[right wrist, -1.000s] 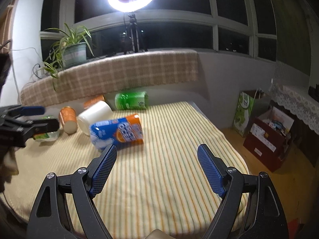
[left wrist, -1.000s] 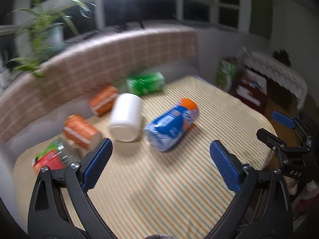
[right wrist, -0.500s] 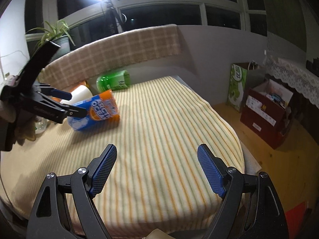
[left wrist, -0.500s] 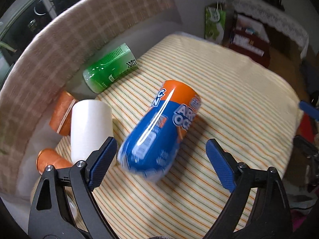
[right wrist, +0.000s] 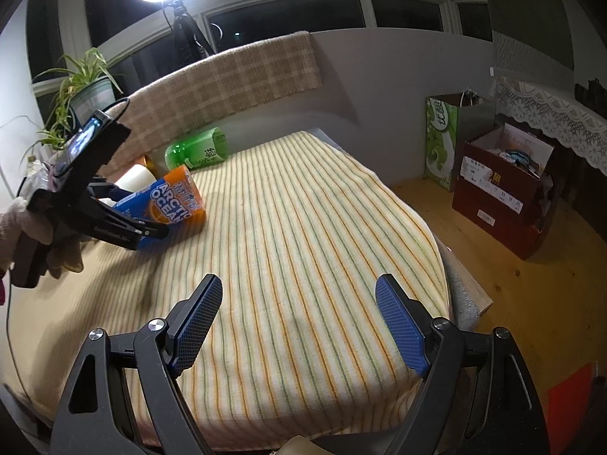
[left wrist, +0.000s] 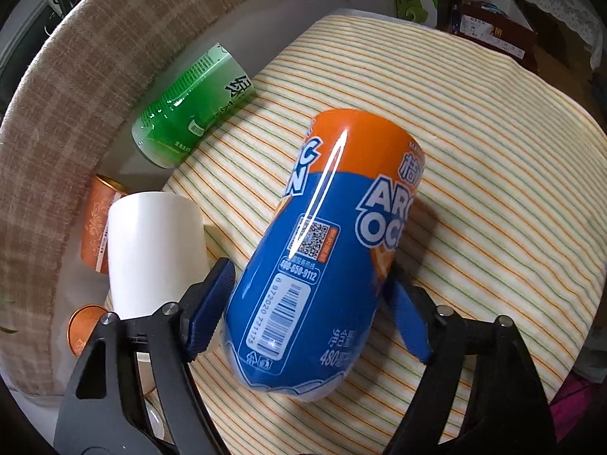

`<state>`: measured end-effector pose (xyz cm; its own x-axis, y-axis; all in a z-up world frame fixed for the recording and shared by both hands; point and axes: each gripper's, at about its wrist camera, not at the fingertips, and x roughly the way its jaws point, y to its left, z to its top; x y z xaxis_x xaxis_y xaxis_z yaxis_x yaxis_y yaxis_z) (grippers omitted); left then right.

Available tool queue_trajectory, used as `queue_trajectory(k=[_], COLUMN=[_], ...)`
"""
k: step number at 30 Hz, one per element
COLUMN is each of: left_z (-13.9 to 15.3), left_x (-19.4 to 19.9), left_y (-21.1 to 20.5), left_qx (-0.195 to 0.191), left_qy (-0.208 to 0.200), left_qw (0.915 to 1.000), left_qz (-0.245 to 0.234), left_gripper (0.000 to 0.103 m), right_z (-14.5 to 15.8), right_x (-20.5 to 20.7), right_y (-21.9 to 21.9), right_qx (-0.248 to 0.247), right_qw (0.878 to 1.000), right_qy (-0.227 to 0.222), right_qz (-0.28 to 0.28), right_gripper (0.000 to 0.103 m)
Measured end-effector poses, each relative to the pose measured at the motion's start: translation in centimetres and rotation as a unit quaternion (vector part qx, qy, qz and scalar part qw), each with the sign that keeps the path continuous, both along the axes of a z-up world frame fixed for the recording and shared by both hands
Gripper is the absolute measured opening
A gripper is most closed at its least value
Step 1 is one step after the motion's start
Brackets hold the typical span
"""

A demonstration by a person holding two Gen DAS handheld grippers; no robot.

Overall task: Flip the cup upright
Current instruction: 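Move the left tool to the lying blue-and-orange Arctic Ocean cup and close on it, then lift the cup with the left tool and swing it toward the right tool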

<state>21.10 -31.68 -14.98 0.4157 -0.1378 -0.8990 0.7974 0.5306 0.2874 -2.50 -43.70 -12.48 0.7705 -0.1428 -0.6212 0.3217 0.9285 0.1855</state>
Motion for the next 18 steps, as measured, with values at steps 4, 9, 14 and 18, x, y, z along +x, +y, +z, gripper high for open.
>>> queue_trajectory(k=[4,9,14,18], left_z=[-0.2,0.4,1.5,2.5], left_x=[-0.1,-0.9,-2.7,-4.9], left_y=[0.0,0.6,2.6,5.7], left_qx=[-0.006,-0.028,-0.065,-0.112], left_qy=[-0.004,-0.002,0.002,0.006], left_qw=[1.0,0.9996,0.9974,0.9915], left_qz=[-0.002,0.008,0.03,0.066], left_gripper=[0.074,0.072,0.071,0.071], right_z=[0.1,0.5,1.2,1.7], right_x=[-0.1,-0.3,-0.6,-0.8], right_y=[0.1,0.5,1.2,2.0], right_qx=[-0.003,-0.005,-0.011,-0.011], right_qw=[1.0,1.0,1.0,1.0], right_qy=[-0.001,-0.003,-0.01,-0.015], right_qz=[-0.001,0.0,0.006,0.016], right_gripper=[0.083,0.083,0.083,0.083])
